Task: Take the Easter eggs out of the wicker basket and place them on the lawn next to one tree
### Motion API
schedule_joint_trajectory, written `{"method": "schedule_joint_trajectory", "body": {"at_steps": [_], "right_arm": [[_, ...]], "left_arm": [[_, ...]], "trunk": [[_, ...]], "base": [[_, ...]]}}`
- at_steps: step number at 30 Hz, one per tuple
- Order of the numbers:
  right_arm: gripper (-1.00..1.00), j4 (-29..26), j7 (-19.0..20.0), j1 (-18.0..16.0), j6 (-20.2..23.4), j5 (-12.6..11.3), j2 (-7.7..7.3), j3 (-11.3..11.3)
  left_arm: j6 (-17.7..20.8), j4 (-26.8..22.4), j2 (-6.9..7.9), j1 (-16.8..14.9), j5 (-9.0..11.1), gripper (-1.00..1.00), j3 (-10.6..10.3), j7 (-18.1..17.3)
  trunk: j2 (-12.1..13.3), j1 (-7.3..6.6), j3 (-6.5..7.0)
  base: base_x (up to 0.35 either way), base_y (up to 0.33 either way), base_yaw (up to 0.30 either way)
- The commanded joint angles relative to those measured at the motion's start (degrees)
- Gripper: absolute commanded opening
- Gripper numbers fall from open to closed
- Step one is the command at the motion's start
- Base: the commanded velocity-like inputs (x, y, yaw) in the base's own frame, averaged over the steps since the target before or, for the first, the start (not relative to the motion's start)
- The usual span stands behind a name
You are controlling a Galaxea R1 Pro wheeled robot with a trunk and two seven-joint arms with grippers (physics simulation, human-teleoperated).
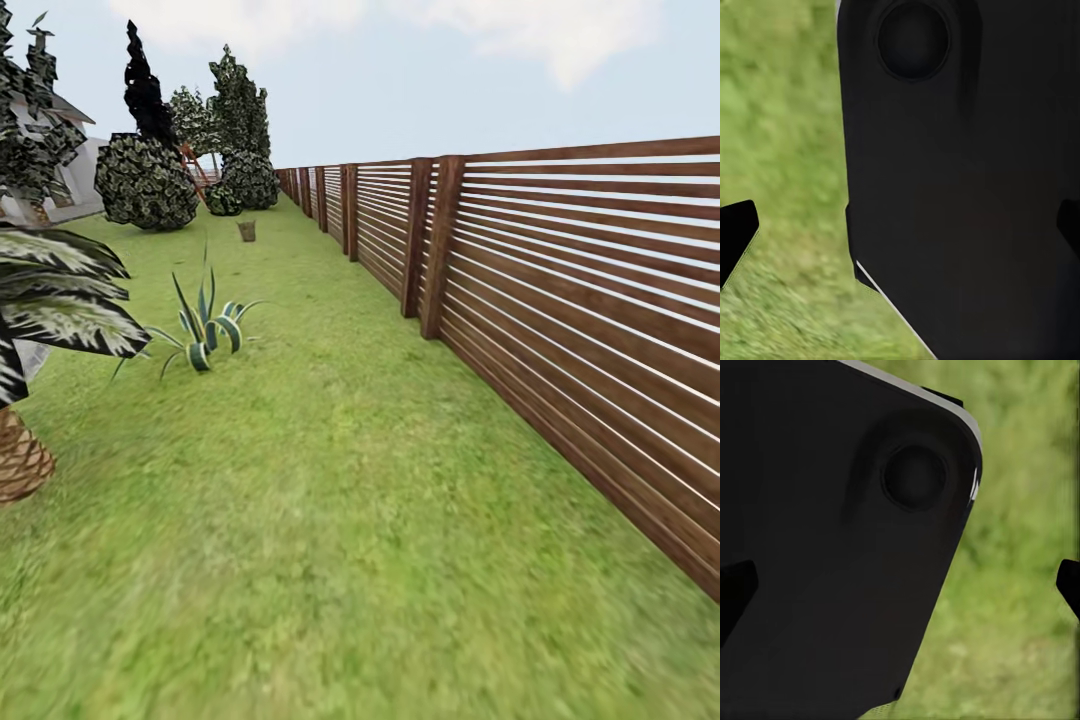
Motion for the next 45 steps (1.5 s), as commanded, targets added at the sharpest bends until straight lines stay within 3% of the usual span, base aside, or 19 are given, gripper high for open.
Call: {"method": "schedule_joint_trajectory", "body": {"at_steps": [1,45], "right_arm": [[1.00,0.0,0.0,0.0,-0.2,0.1,-0.02,0.2],[1.00,0.0,0.0,0.0,-0.2,0.1,-0.02,0.2]], "left_arm": [[0.0,0.0,0.00,0.0,0.0,1.00,0.0,0.0],[0.0,0.0,0.00,0.0,0.1,1.00,0.0,0.0]], "trunk": [[0.0,0.03,-0.04],[0.0,0.03,-0.04]], "base": [[0.325,0.000,0.000],[0.325,0.000,0.000]]}}
